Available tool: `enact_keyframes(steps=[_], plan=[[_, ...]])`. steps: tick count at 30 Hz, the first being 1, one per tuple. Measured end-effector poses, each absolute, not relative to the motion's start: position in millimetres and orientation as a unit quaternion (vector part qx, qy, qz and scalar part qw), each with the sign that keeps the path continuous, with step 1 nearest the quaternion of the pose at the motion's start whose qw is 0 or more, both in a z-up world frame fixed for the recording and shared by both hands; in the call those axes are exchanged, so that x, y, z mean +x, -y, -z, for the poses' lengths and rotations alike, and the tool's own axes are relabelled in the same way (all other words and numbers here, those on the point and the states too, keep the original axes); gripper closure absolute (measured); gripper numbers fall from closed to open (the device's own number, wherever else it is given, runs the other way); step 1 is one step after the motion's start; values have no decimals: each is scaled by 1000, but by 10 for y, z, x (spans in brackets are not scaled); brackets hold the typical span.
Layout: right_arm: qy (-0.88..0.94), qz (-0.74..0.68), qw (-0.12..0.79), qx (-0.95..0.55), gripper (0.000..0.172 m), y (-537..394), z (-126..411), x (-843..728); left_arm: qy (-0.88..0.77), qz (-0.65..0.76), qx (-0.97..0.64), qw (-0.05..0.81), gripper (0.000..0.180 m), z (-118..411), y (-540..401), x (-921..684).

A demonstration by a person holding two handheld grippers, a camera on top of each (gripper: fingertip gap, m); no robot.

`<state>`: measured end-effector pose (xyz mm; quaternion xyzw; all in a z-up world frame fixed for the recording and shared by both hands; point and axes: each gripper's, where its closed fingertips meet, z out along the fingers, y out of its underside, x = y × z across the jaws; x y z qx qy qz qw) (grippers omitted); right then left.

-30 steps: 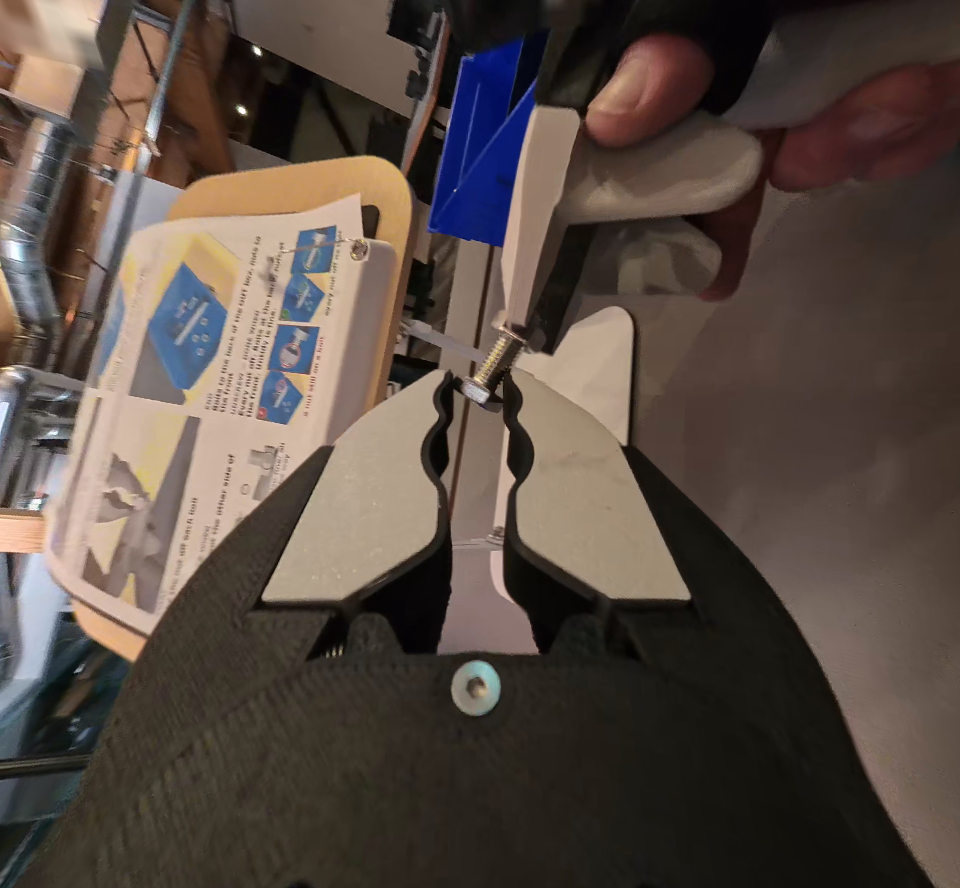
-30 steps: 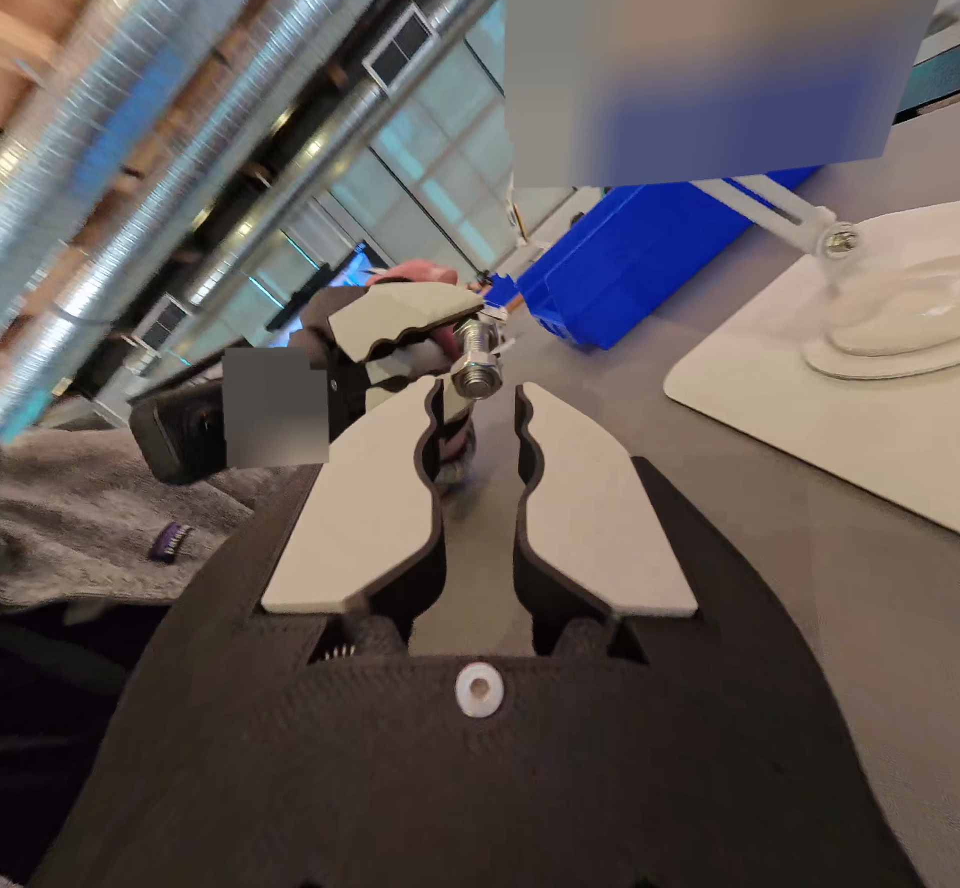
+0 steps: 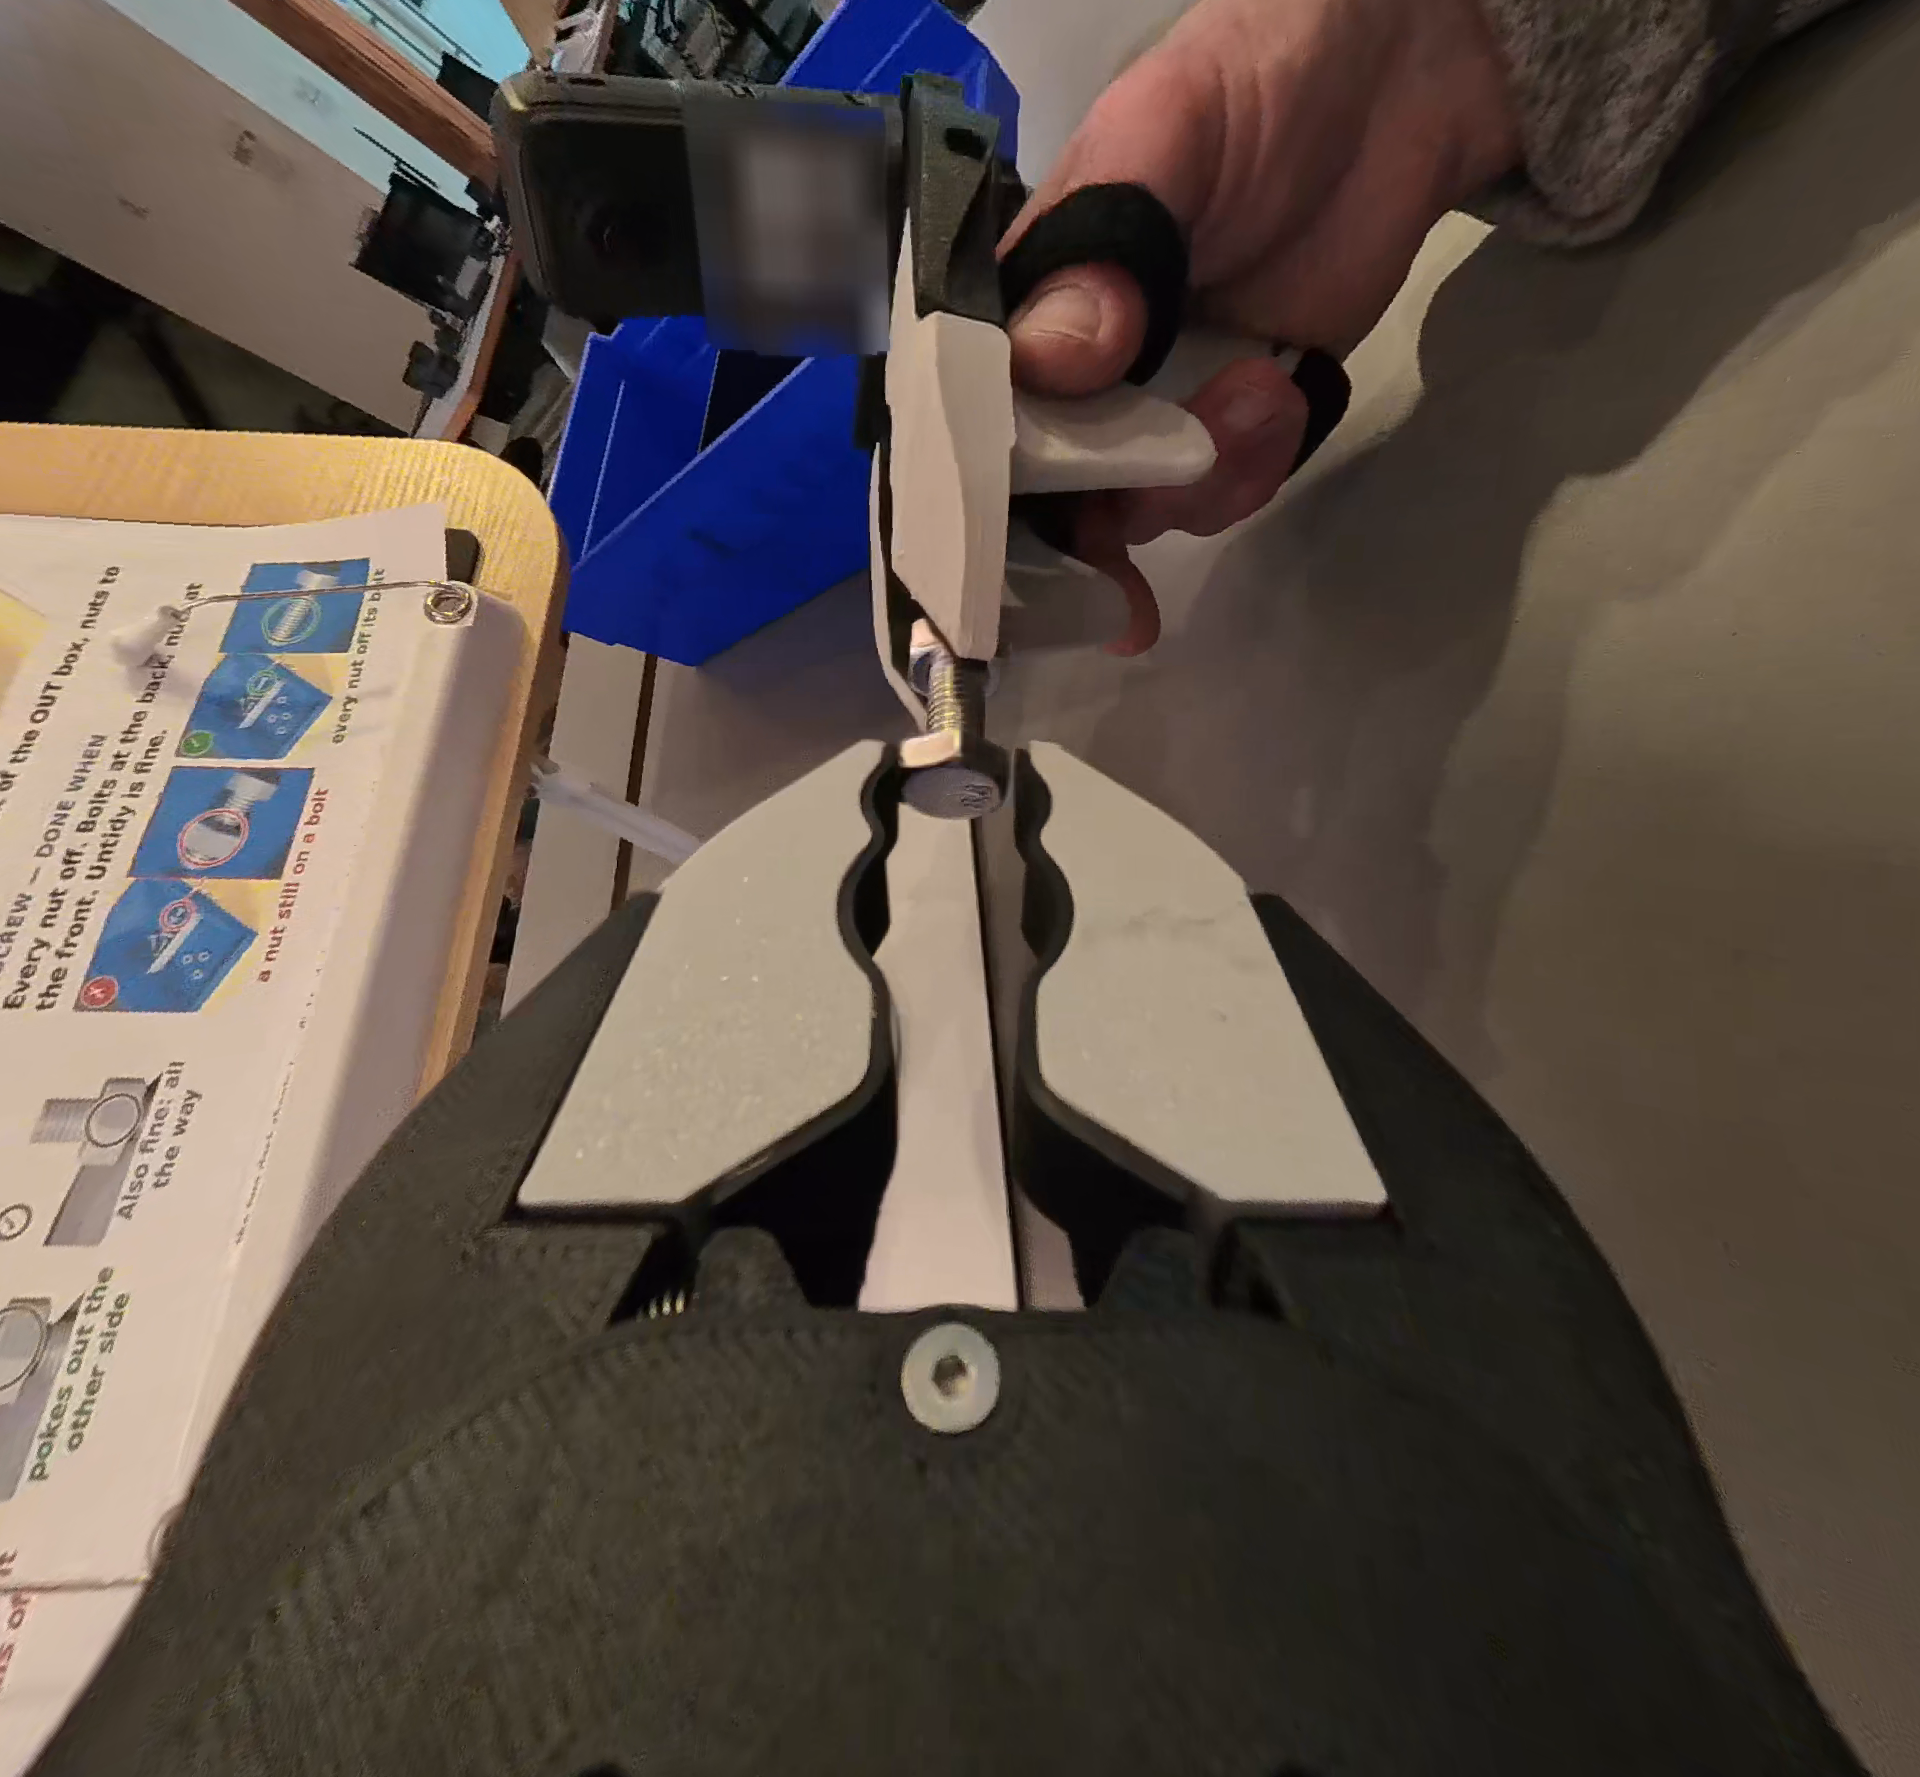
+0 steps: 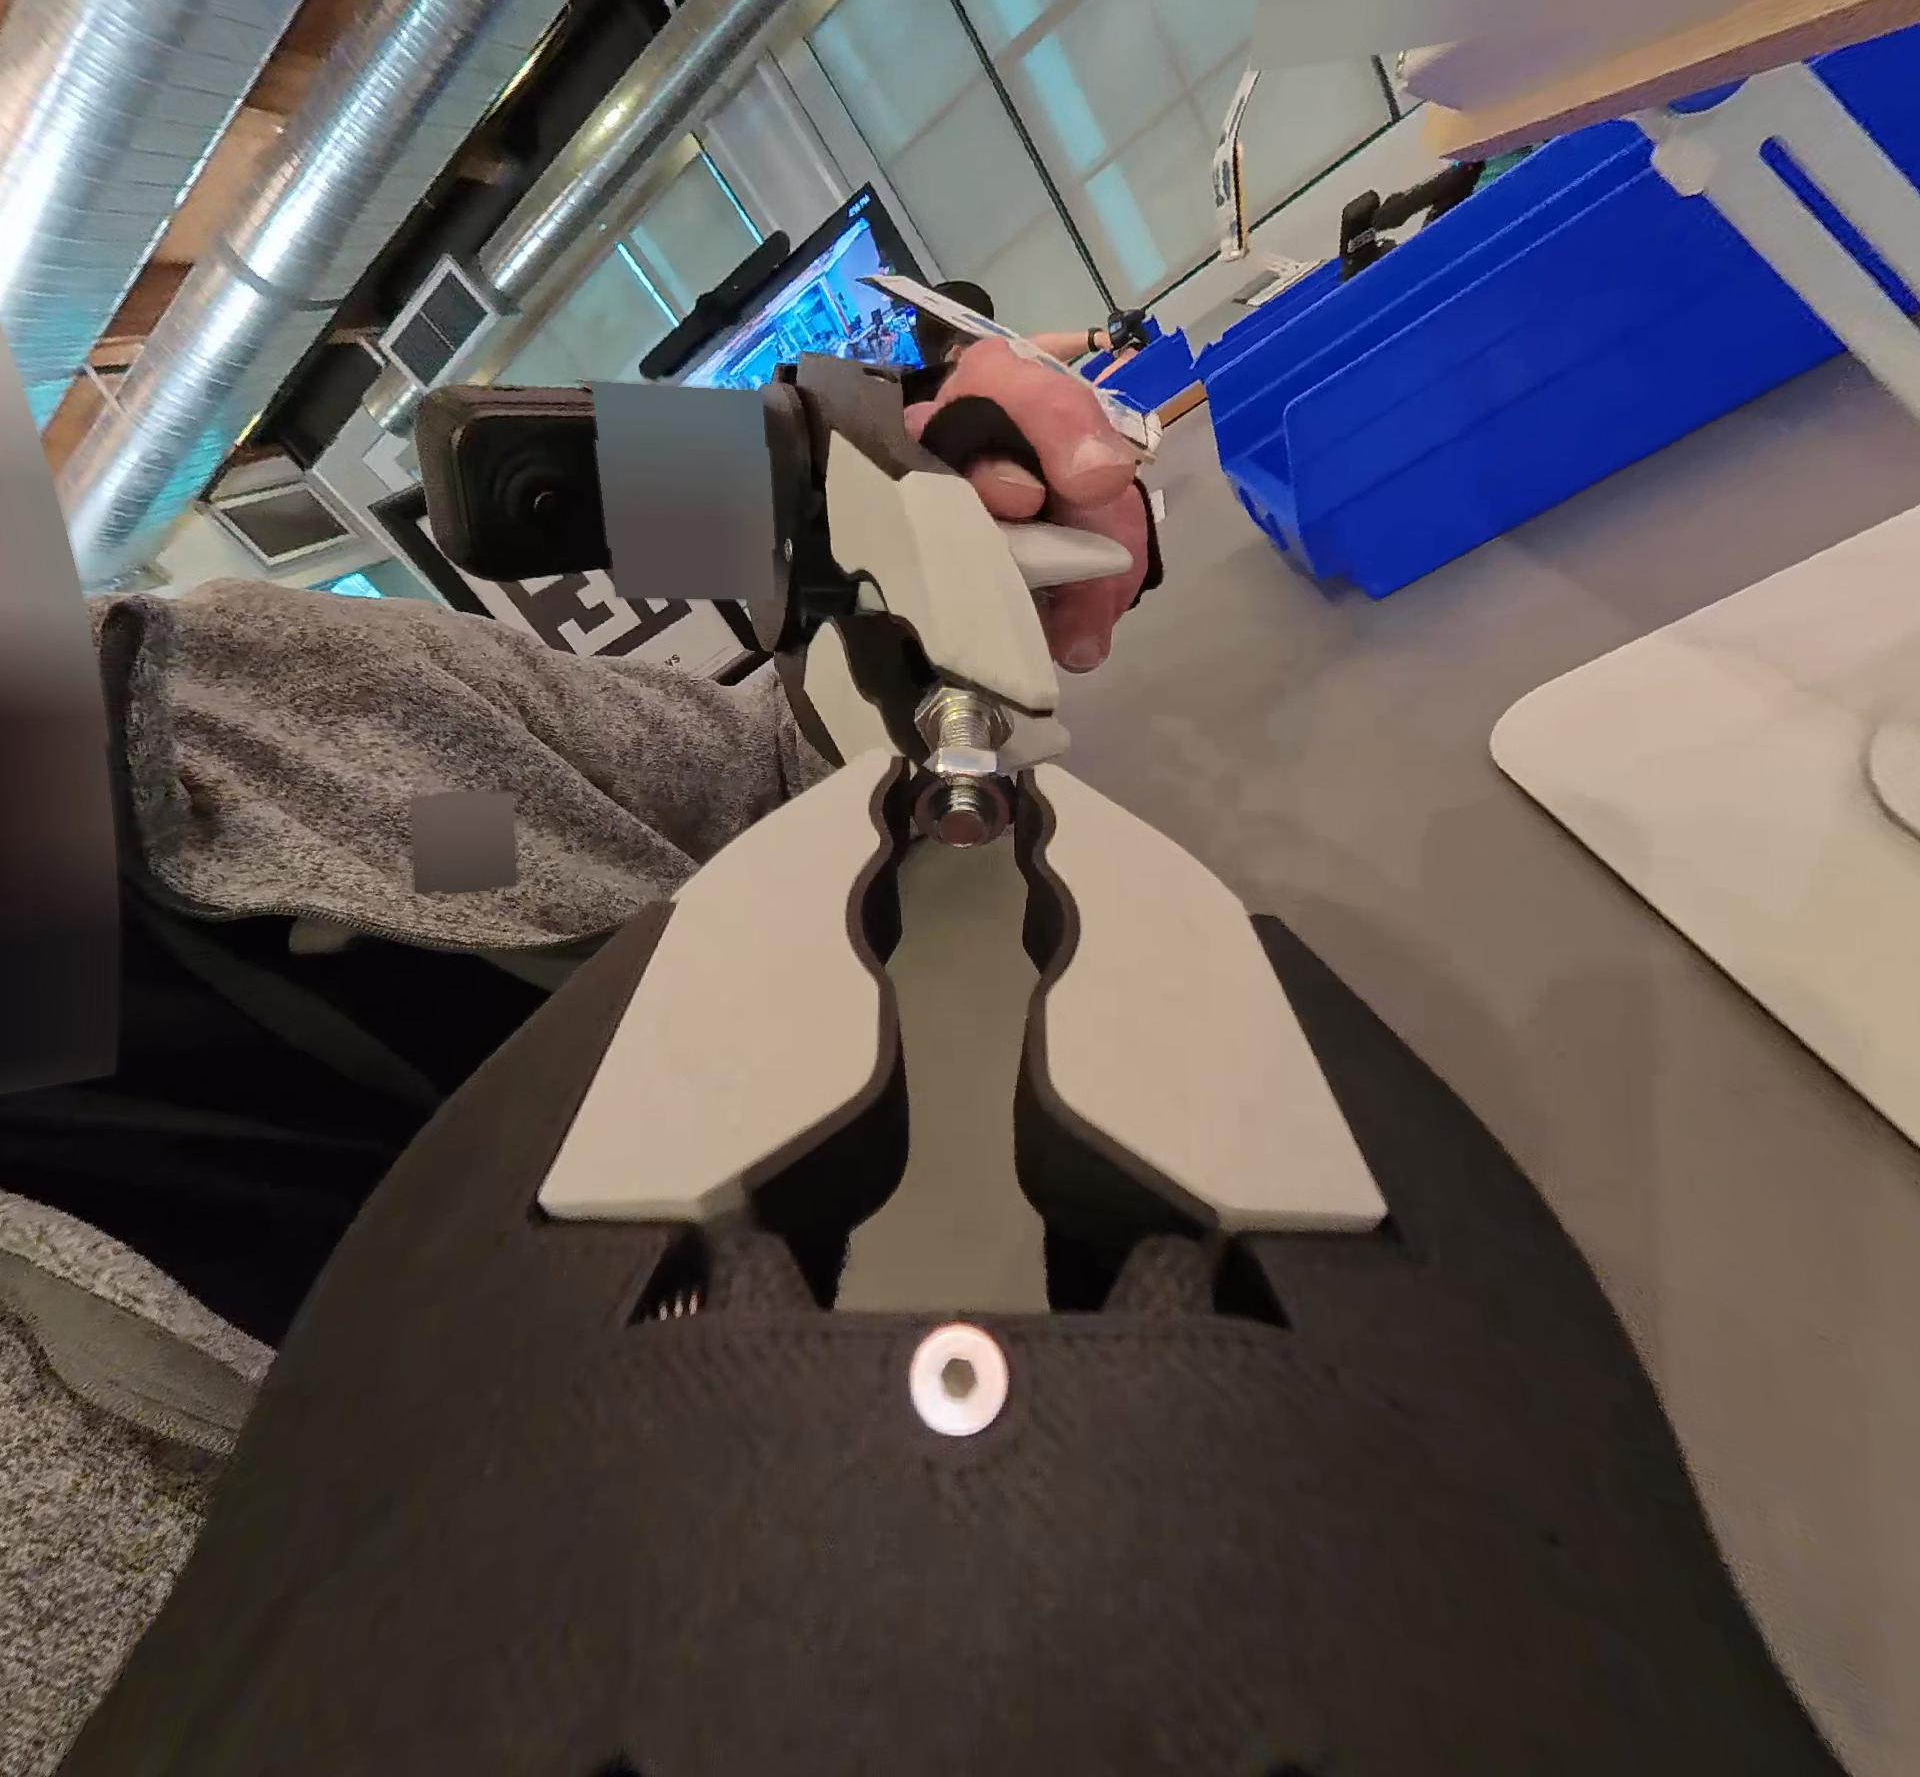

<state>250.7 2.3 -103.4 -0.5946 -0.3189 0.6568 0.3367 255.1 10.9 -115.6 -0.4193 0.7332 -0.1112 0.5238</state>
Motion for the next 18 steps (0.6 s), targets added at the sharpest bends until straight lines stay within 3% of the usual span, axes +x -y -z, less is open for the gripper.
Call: enact_keyframes(steps=[4,15,18], plan=[[317,-666,326,-592,152,-5,1039,2495,-731,134,-418,522,163,1153,-85,2541],[332,-641,361,-591,152,-18,1002,2486,-721,151,-427,525,163,1131,-87,2531],[327,-628,385,-593,138,-72,954,2550,-715,148,-430,530,163,1124,-127,2506]])
